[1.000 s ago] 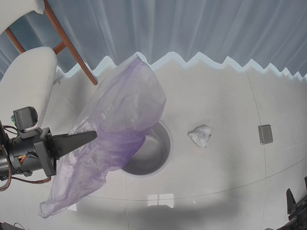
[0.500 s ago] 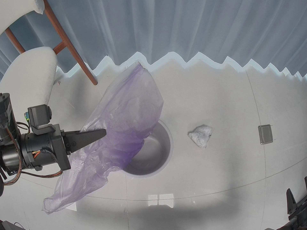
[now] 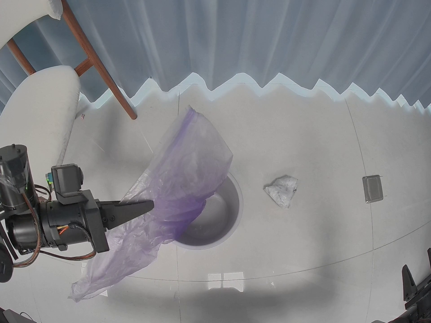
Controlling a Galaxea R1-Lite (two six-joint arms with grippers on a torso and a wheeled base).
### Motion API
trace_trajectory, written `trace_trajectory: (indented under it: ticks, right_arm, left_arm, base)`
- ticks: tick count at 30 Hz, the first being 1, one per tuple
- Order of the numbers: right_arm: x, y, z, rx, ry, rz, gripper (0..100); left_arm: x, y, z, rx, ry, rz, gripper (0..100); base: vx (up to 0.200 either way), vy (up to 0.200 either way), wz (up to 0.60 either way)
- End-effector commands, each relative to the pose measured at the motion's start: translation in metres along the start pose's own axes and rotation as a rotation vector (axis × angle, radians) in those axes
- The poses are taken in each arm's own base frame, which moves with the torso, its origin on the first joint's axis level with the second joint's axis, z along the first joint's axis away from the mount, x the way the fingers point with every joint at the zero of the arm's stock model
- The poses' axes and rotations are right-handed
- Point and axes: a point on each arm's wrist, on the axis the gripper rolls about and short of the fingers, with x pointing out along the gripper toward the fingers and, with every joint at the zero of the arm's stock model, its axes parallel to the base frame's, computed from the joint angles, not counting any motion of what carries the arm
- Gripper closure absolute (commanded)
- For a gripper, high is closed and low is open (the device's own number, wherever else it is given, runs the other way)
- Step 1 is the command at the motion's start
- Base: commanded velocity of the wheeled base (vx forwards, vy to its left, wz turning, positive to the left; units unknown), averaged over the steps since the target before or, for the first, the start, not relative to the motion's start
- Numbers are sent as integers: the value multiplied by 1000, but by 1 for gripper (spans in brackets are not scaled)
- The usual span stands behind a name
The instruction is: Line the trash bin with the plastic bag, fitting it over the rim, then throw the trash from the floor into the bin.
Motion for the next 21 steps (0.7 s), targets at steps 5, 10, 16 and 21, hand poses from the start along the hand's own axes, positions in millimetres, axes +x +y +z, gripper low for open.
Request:
trace_trajectory:
  ticks: [5, 10, 16, 21]
  right_arm:
    - [0, 0, -5, 0, 1, 1, 0]
    - [0, 0, -5, 0, 1, 1, 0]
    - [0, 0, -5, 0, 1, 1, 0]
    - [0, 0, -5, 0, 1, 1, 0]
  left_arm:
    - [28, 21, -8, -33, 51, 96, 100]
    - [36, 31, -9, -25, 50, 157, 100]
    - [51, 31, -5, -13, 58, 133, 100]
    - [67, 38, 0, -8, 59, 155, 100]
  base:
    - [0, 0, 0]
    - [0, 0, 0]
    - [0, 0, 0]
    - [0, 0, 0]
